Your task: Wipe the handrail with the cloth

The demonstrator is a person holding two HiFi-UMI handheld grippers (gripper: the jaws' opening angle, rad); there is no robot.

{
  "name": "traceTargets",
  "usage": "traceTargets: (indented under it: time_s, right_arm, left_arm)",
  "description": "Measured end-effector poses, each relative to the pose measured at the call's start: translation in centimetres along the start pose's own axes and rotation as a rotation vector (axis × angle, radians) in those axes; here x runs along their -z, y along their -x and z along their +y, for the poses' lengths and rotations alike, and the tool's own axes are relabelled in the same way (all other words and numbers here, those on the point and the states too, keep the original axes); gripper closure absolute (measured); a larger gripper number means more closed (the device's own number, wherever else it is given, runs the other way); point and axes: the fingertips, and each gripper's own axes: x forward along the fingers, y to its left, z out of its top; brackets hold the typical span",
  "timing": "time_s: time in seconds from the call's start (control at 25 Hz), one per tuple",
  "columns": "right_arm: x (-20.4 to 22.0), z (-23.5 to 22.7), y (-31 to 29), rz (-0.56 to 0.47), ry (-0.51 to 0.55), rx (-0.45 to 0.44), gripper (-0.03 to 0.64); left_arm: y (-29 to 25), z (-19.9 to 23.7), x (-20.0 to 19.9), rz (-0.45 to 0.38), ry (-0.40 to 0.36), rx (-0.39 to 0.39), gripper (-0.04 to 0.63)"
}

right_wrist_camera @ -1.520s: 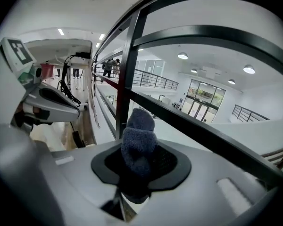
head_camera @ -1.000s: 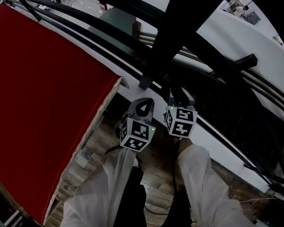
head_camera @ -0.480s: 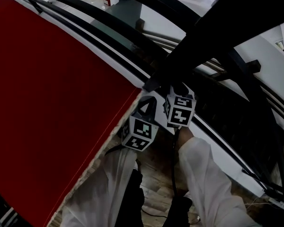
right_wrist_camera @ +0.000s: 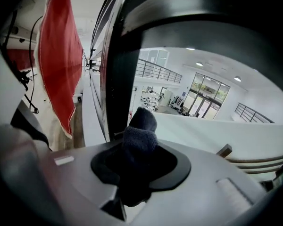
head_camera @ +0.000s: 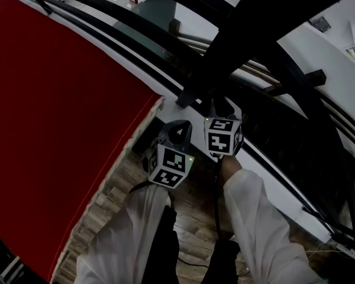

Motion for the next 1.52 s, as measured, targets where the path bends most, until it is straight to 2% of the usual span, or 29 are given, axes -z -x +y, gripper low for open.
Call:
traceTargets:
  time_s: [0.48, 0.84, 1.12, 1.52]
  right_arm:
    - [7.0, -7.0, 5.0, 0.043, -0.043, 0.071, 0.514]
    - [14.0, -14.1, 10.0, 0.067, -0.07, 0.11, 0.514]
    - [18.6, -19.2, 14.0, 0.083, -0.108, 0.135, 0.513]
    - [26.8, -27.0, 19.6, 0.113, -0.149, 0.171, 0.512]
  left_arm:
    - [0.5, -6.5, -0.4, 0.004, -0.011, 0.024, 0.595]
    - [0.3, -14.4, 0.0, 0.035, -0.04, 0.071, 0.595]
    - [-0.8, -20.7, -1.3, 0.046, -0.064, 0.104, 0.595]
    - [-4.1, -32.0, -2.5, 0.065, -0.127, 0.176, 0.595]
